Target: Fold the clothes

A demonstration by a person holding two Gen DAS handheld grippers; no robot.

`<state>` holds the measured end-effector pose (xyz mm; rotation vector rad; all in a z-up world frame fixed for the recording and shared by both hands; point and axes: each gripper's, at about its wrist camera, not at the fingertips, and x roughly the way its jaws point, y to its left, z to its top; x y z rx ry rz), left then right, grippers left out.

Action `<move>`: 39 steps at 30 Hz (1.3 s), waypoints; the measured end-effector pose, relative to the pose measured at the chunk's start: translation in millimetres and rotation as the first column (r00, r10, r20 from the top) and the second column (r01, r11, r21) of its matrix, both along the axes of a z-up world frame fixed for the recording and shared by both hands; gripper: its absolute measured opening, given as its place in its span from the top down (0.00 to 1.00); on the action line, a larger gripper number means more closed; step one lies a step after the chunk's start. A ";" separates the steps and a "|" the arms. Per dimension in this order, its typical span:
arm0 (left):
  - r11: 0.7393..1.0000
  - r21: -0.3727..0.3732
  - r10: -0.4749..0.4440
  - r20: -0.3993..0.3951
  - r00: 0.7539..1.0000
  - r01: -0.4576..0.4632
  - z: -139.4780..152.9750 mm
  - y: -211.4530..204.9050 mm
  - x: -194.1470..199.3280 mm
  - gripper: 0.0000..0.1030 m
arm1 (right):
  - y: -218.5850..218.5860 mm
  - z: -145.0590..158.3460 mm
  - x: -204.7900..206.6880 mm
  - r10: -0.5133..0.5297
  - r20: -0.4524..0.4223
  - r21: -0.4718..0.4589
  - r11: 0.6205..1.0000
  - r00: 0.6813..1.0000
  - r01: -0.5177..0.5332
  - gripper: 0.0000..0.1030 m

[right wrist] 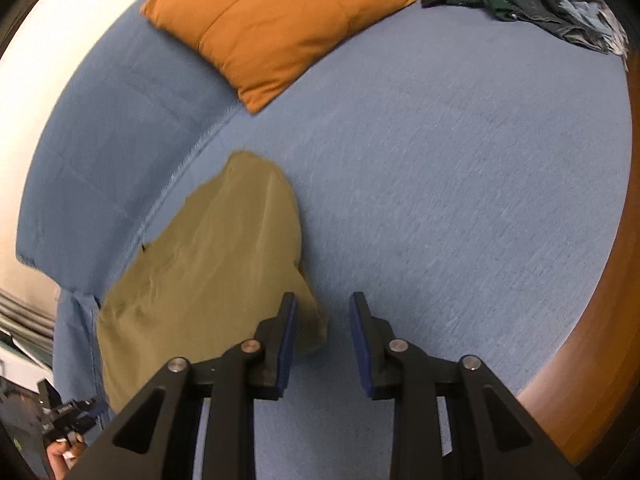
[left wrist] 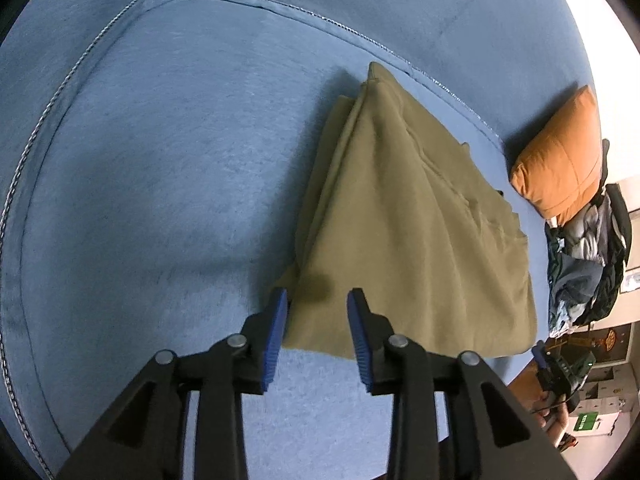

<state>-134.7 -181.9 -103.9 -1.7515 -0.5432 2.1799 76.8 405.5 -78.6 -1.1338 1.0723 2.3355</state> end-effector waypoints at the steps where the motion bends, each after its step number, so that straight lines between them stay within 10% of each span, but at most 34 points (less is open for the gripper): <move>1: 1.000 0.000 -0.007 0.001 1.000 0.007 -2.3 0.9 -2.9 0.69 | 0.3 -2.1 -1.2 0.009 -0.002 -0.018 1.000 1.000 -0.009 0.74; 9: 0.998 0.001 -0.068 0.008 0.998 0.068 -20.1 8.5 -25.7 0.72 | -10.1 -7.7 -22.8 0.128 0.001 -0.008 0.992 0.992 -0.128 0.63; 12: 0.991 0.021 -0.128 -0.026 0.991 0.129 -15.6 16.7 -24.1 0.90 | -13.5 -7.1 -31.1 0.179 -0.019 0.001 0.984 0.984 -0.179 0.61; 20: 0.984 0.157 -0.054 -0.179 0.982 0.083 40.3 -17.5 17.0 0.93 | -20.2 -3.6 -46.2 0.292 -0.065 0.037 0.956 0.954 -0.290 0.59; 23: 0.994 0.101 -0.044 -0.077 0.996 0.051 16.7 -22.9 23.9 0.93 | -16.2 2.4 -33.0 0.276 -0.070 0.064 0.960 0.958 -0.272 0.88; 27: 0.998 0.062 -0.030 0.091 0.995 0.024 -24.4 -19.4 16.7 0.88 | -11.0 10.5 -15.4 0.255 -0.077 0.100 0.964 0.964 -0.247 0.86; 39: 0.998 -0.017 -0.067 -0.240 0.968 0.065 41.8 8.7 23.8 0.87 | -6.4 31.0 19.6 0.227 -0.085 0.205 0.957 0.970 -0.206 0.86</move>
